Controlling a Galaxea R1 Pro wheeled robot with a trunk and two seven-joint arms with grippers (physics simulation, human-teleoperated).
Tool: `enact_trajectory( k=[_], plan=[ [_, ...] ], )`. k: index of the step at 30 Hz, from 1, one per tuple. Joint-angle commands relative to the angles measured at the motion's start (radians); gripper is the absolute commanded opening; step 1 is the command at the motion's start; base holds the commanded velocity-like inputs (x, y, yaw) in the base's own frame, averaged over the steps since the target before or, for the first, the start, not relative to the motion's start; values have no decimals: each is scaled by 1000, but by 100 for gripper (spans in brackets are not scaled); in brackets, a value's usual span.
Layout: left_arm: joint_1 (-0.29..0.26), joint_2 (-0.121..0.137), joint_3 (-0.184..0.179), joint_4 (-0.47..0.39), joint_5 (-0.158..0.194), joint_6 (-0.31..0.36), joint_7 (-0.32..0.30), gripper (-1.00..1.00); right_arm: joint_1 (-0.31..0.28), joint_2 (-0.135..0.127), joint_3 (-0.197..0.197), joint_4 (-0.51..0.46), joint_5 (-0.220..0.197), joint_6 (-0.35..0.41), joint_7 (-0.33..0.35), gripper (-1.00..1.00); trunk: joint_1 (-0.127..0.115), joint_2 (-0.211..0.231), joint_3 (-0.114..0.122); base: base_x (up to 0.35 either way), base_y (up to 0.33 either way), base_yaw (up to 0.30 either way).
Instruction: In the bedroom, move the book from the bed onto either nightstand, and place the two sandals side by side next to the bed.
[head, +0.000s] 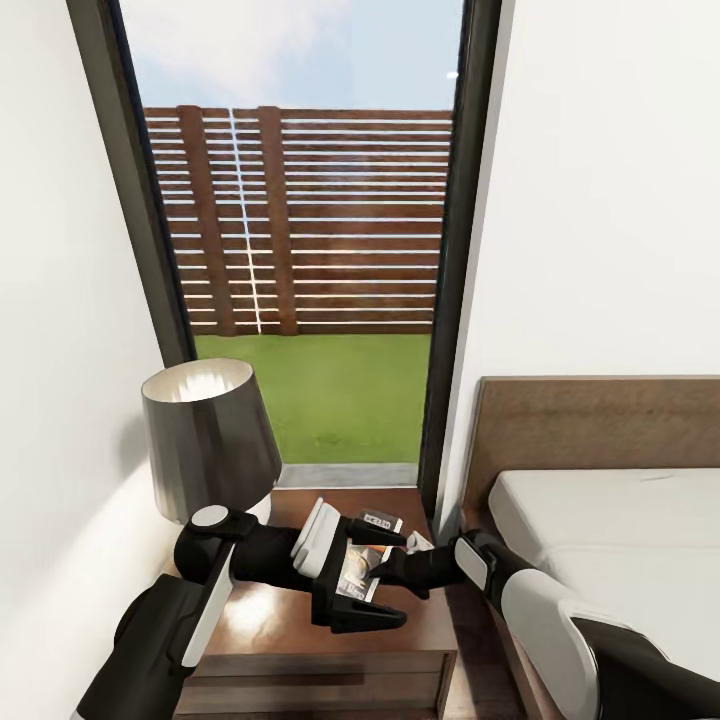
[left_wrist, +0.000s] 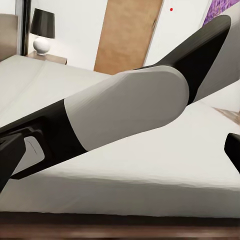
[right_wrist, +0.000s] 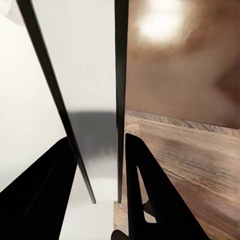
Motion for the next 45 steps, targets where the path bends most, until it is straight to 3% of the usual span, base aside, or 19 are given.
enact_trajectory(
  k=[1,8,21,28,45],
  plan=[
    [-1,0,0,0,1,11,-2,100,0,0,-2,-2,-5,8,-3,-100,0,0,-1,0,0,0],
    [-1,0,0,0,1,5,-1,100,-1,0,-1,-4,-4,8,-3,-100,27,-49,-23,0,0,0],
    [-1,0,0,0,1,-1,-2,100,-2,0,1,-18,1,8,-4,-100,27,-49,-23,0,0,0],
    [-1,0,0,0,1,-2,1,100,-2,0,3,-28,5,8,-4,-100,54,-98,-45,0,0,0],
    [-1,0,0,0,1,-2,4,100,-2,2,5,-41,5,8,-39,-100,54,-98,-45,0,0,0]
  ],
)
